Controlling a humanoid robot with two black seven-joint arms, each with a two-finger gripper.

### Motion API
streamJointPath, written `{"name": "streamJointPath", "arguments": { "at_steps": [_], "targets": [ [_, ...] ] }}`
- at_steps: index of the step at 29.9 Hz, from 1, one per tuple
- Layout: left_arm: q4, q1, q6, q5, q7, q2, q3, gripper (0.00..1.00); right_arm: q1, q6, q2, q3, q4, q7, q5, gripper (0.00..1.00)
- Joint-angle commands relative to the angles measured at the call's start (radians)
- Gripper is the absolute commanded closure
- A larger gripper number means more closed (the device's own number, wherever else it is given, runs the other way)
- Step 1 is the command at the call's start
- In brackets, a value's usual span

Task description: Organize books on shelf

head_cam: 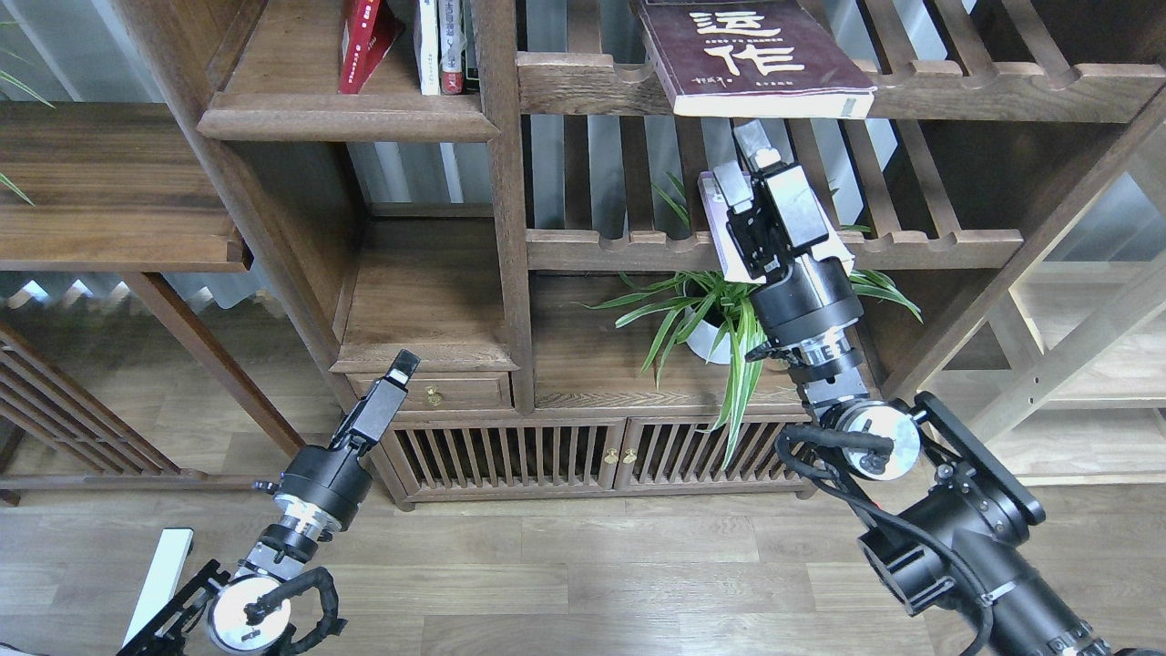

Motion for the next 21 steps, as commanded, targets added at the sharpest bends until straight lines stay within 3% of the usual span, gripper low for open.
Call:
{"name": "streamJointPath", "arguments": {
  "at_steps": [1, 21],
  "targets": [
    [0.000, 0.000, 0.000, -0.002, 0.000, 0.000, 0.002, 0.01, 0.000, -0.021, 0.004, 0.000, 0.000, 0.000, 0.000, 0.01],
    [-0.011, 0.014, 0.000, -0.002, 0.000, 0.003, 0.001, 0.01, 0.052, -0.081, 0.001, 0.014, -0.003, 0.000, 0.000, 0.01]
  ]
}}
